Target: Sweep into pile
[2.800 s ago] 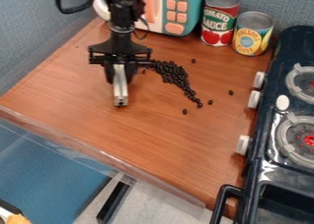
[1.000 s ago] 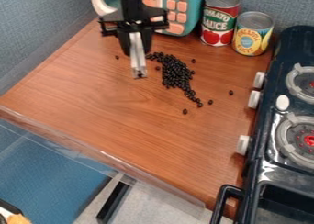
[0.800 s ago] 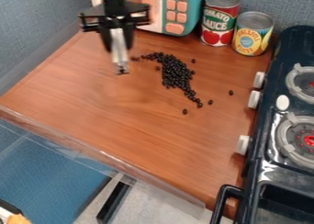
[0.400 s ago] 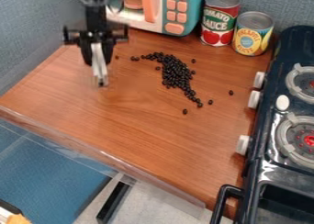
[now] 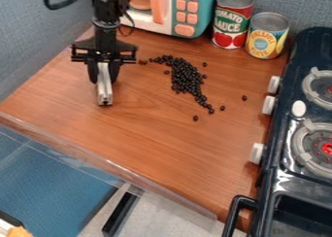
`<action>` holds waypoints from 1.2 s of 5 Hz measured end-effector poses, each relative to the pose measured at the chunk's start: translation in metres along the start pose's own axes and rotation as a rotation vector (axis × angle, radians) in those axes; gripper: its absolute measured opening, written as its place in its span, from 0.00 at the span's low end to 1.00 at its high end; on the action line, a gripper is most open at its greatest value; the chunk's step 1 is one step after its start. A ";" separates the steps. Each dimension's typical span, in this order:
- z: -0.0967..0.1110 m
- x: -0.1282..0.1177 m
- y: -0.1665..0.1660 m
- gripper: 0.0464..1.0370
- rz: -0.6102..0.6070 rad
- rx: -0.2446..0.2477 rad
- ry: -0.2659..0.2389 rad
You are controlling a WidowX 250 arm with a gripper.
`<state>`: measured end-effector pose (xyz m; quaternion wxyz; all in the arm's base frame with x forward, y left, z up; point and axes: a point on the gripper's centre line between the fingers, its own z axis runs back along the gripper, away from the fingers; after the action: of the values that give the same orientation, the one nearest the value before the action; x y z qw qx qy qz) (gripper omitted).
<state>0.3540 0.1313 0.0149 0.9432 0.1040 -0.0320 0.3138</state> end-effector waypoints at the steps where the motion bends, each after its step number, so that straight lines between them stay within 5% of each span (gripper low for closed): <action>1: -0.001 0.003 -0.002 0.34 -0.014 -0.006 -0.017; 6: 0.016 -0.001 -0.084 0.34 -0.239 -0.066 -0.091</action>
<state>0.4033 0.0614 0.0154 0.9744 0.0902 -0.0723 0.1927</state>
